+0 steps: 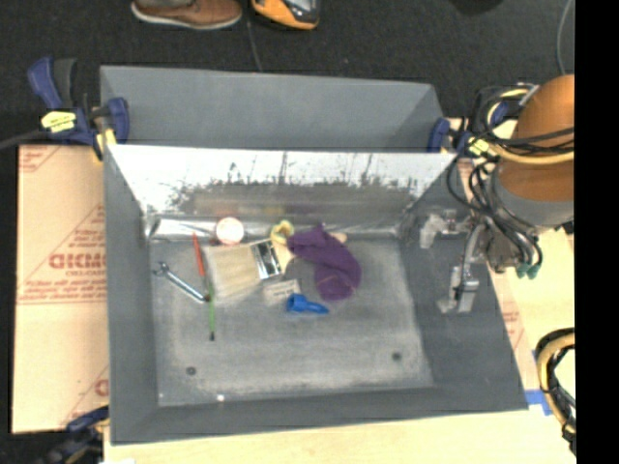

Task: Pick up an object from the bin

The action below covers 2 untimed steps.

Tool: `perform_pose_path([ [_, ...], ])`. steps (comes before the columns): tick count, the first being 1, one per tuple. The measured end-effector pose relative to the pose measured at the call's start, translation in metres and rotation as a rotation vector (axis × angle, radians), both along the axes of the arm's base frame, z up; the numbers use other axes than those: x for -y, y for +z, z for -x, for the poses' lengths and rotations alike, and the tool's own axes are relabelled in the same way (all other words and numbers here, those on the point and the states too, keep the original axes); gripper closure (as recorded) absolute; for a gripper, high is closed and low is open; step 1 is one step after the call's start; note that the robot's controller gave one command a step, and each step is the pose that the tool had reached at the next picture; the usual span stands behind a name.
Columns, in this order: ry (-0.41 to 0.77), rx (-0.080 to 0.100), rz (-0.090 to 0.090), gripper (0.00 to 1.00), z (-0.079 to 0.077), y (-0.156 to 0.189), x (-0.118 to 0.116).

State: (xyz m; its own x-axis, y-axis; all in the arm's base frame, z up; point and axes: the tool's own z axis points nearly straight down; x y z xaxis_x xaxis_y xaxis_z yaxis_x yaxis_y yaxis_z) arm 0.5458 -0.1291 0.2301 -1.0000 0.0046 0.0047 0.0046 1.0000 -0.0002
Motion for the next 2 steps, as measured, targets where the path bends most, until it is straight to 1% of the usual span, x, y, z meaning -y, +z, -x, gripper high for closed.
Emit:
perform_pose_path([
  [1, 0.004, 0.008, 0.001, 0.0, -0.002, 0.005, -0.001],
  [2, 0.069, 0.014, 0.003, 0.0, -0.039, -0.078, -0.036],
])
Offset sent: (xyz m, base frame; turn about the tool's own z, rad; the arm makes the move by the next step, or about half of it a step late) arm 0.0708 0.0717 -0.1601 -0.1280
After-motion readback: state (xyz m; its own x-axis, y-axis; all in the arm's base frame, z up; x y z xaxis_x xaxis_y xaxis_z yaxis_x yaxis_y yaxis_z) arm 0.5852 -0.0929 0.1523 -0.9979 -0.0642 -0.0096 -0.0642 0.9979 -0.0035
